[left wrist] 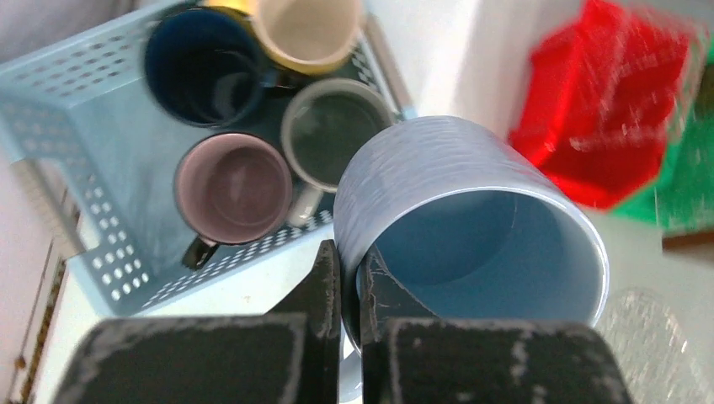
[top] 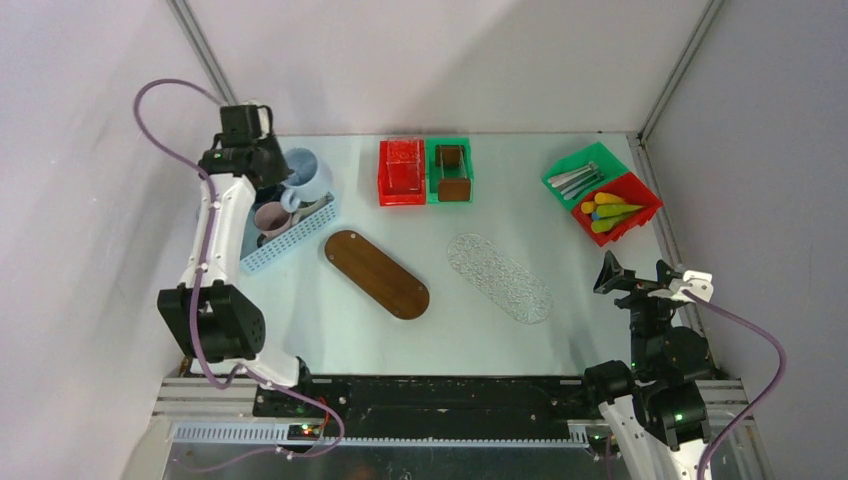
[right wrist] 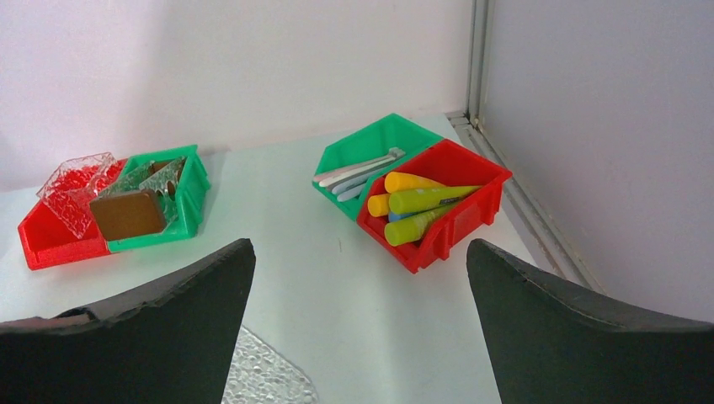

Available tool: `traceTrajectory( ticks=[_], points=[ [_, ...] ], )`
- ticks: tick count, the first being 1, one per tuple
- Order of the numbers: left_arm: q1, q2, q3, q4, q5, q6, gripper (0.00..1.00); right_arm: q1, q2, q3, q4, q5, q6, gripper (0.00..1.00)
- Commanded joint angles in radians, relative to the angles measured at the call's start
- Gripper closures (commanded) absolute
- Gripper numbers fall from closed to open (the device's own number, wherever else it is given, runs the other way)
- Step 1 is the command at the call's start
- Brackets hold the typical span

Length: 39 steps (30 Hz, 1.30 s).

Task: Prepare toiletry sets of a toothbrush and toothpaste on the tray
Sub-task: Pick up the cup from the storage box, then place the cup on the tray.

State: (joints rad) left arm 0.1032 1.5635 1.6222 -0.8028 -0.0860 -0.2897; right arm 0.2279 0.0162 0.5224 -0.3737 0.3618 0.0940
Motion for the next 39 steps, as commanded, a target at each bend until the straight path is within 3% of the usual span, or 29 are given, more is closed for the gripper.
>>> traceTrajectory(
  ticks=[1, 11, 18, 39],
  points=[
    [-0.087, -0.083, -0.025, 0.121, 0.134, 0.217, 1.00, 0.005, -0.011, 0.002, 0.040, -0.010, -0.006, 0.01],
    [-0.199, -0.083, -0.184, 0.153, 0.175, 0.230, 1.00, 0.006, -0.008, 0.001, 0.041, -0.004, -0.010, 0.00],
    [-0.201, -0.080, -0.322, 0.192, 0.138, 0.211, 1.00, 0.005, 0.000, -0.001, 0.042, -0.002, -0.014, 0.01],
    [-0.193, -0.019, -0.460, 0.286, 0.050, 0.255, 1.00, -0.001, 0.020, -0.002, 0.044, -0.005, -0.019, 0.01]
  ],
)
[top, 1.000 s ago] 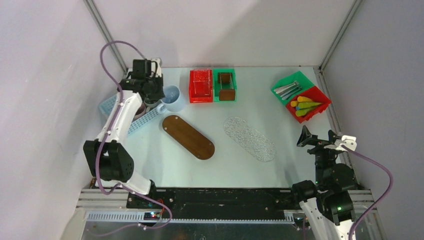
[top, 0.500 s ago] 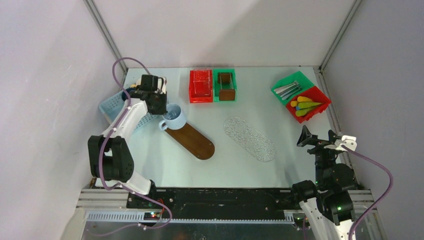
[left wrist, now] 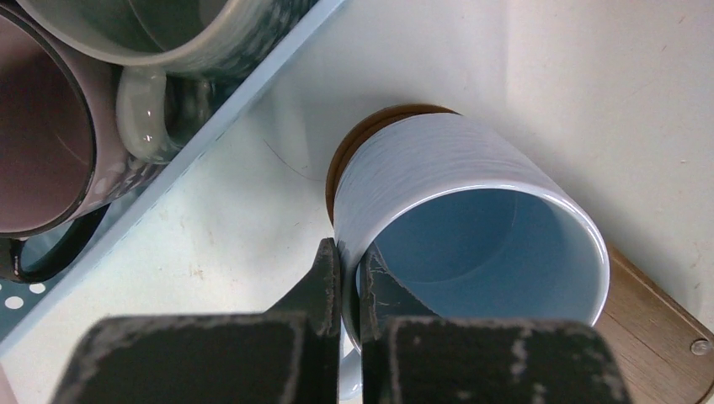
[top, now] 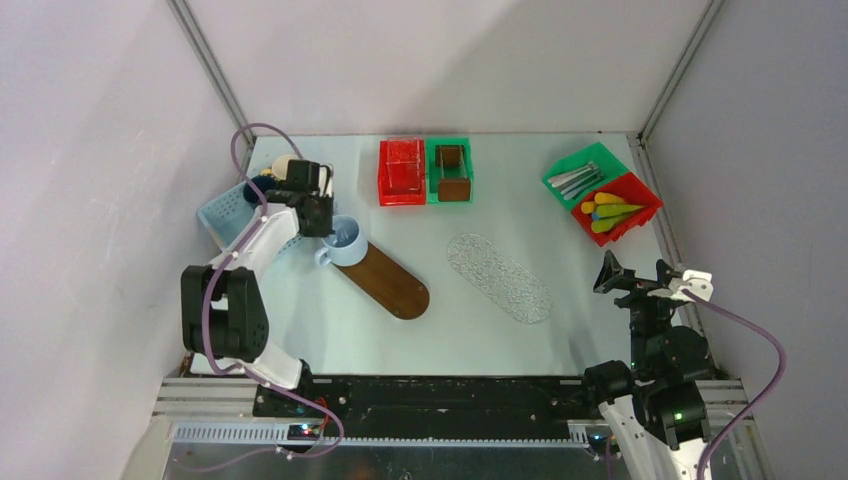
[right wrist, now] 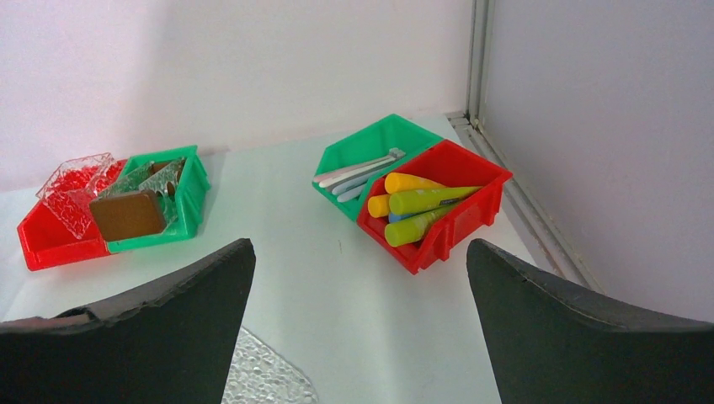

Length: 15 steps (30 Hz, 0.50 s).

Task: Prepare toiletry sets of a toothbrush and toothpaste on the tray
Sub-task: Place the cup on the tray.

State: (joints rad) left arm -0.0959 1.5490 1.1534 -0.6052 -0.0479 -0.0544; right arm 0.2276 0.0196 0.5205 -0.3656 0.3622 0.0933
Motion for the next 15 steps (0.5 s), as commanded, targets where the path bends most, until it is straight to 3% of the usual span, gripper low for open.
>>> traceTrajectory(
  ticks=[1, 10, 15],
  points=[
    [0.007, -0.001, 0.005, 0.091, 0.019, 0.022, 1.00, 0.000, 0.017, -0.001, 0.037, -0.007, -0.018, 0.01],
    [0.008, 0.021, -0.016, 0.085, 0.014, 0.034, 0.98, -0.002, 0.014, -0.001, 0.036, -0.006, -0.019, 0.01],
    [0.007, 0.007, -0.033, 0.085, 0.007, 0.038, 0.82, -0.003, 0.012, -0.001, 0.035, -0.008, -0.020, 0.01]
  ],
)
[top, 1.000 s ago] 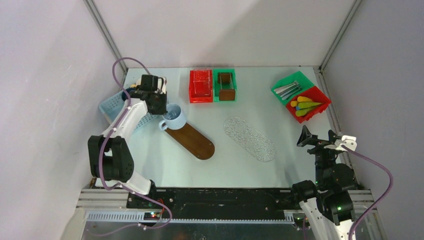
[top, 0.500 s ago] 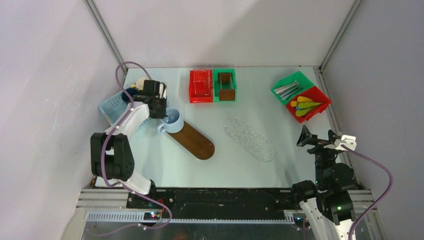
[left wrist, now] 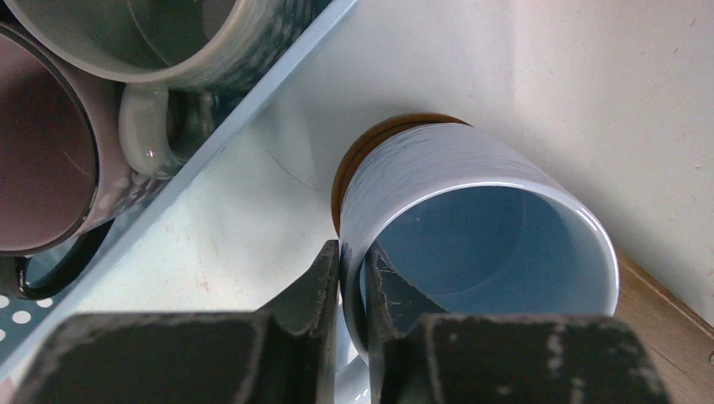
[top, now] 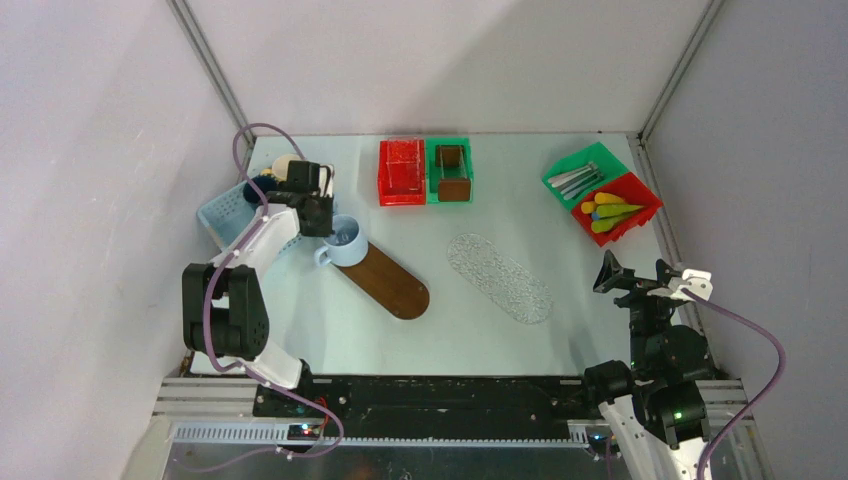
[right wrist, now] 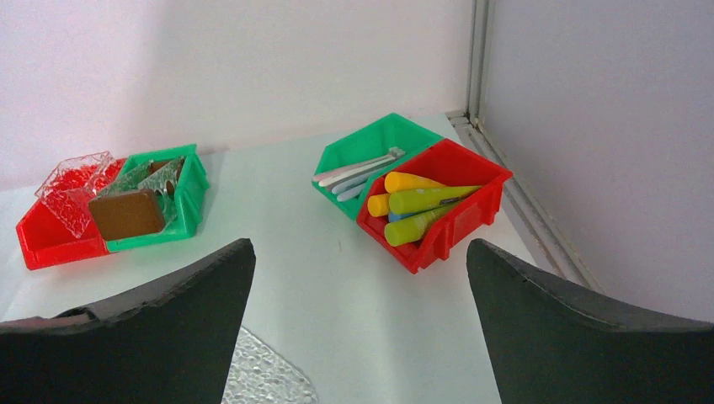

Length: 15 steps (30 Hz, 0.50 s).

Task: Prepare toiletry sets of a toothbrush and toothpaste on the tray
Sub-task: Place the cup on the tray.

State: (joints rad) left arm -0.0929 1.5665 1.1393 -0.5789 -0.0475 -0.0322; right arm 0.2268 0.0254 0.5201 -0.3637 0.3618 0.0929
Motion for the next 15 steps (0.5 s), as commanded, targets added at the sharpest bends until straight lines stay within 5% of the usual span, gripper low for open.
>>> traceTrajectory(
  ticks=[1, 10, 15],
  points=[
    [0.004, -0.011, -0.022, 0.060, 0.005, 0.016, 0.80, -0.002, 0.006, -0.001, 0.034, -0.008, -0.019, 0.01],
    [0.004, -0.033, -0.025, 0.057, -0.027, 0.017, 0.54, -0.002, 0.002, 0.000, 0.034, -0.011, -0.019, 0.00],
    [0.004, -0.060, -0.006, 0.046, -0.043, 0.012, 0.29, -0.001, 0.001, 0.000, 0.033, -0.015, -0.018, 0.01]
  ],
)
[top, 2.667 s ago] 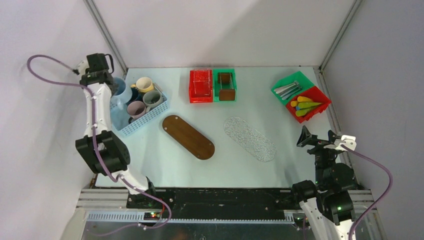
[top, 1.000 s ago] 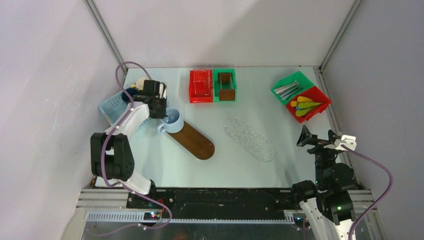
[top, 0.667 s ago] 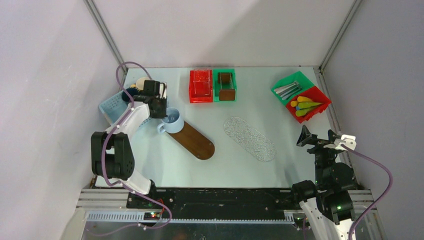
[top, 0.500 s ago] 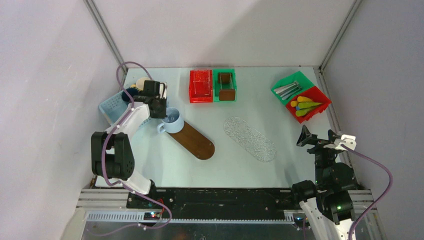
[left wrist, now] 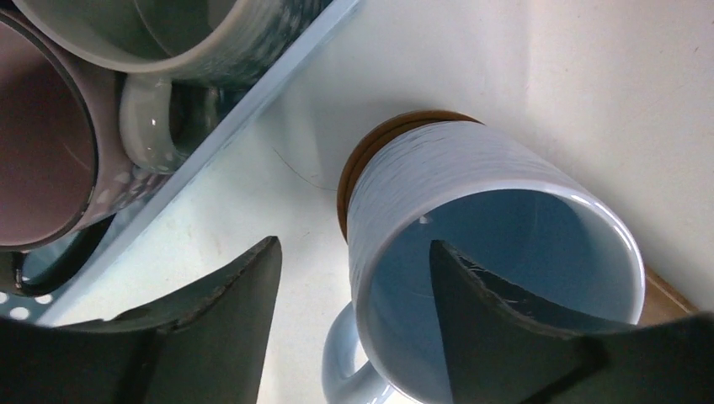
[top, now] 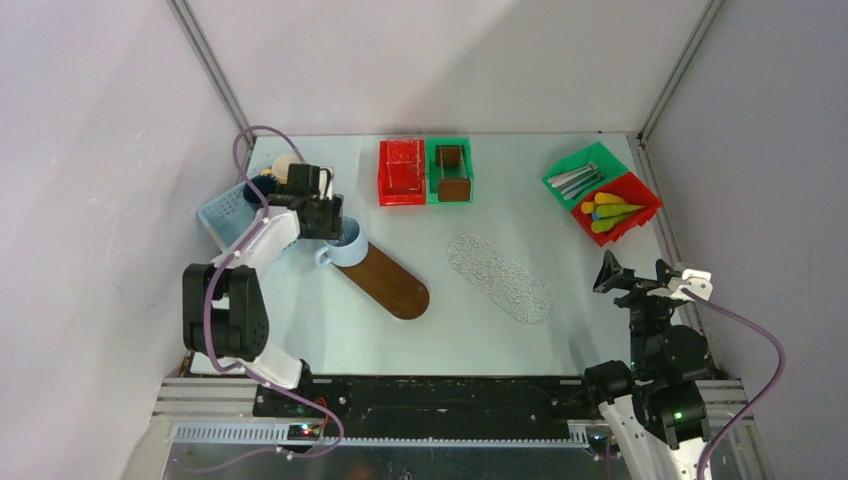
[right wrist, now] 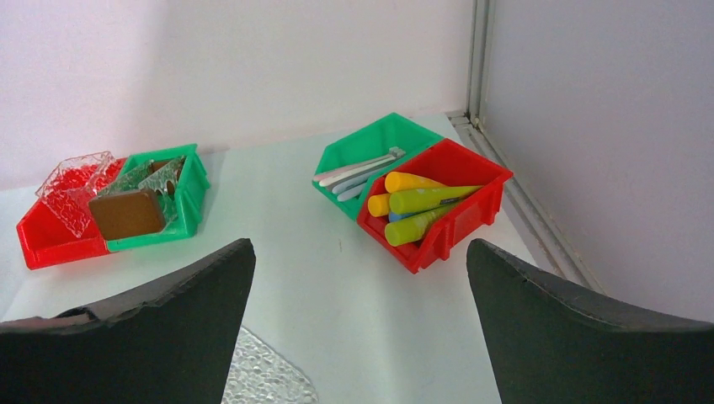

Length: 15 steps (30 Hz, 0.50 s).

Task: Prepare toiletry sets of a toothbrush and toothpaste on the tray
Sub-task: Place the cup on the tray.

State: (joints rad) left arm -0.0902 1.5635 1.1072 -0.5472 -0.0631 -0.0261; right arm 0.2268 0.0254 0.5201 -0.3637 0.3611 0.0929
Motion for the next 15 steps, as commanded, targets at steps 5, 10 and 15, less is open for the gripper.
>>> traceTrajectory(
  ticks=[5, 10, 15],
  points=[
    [0.003, -0.110, 0.044, 0.004, -0.045, -0.005, 0.04, -0.001, 0.003, -0.001, 0.035, -0.017, -0.018, 0.01],
    [0.003, -0.189, 0.075, -0.013, -0.083, -0.034, 0.00, -0.002, 0.007, 0.000, 0.036, -0.019, -0.017, 0.00],
    [-0.009, -0.234, 0.153, -0.036, -0.124, -0.103, 0.00, -0.002, 0.011, 0.000, 0.037, -0.020, -0.016, 0.01]
  ],
)
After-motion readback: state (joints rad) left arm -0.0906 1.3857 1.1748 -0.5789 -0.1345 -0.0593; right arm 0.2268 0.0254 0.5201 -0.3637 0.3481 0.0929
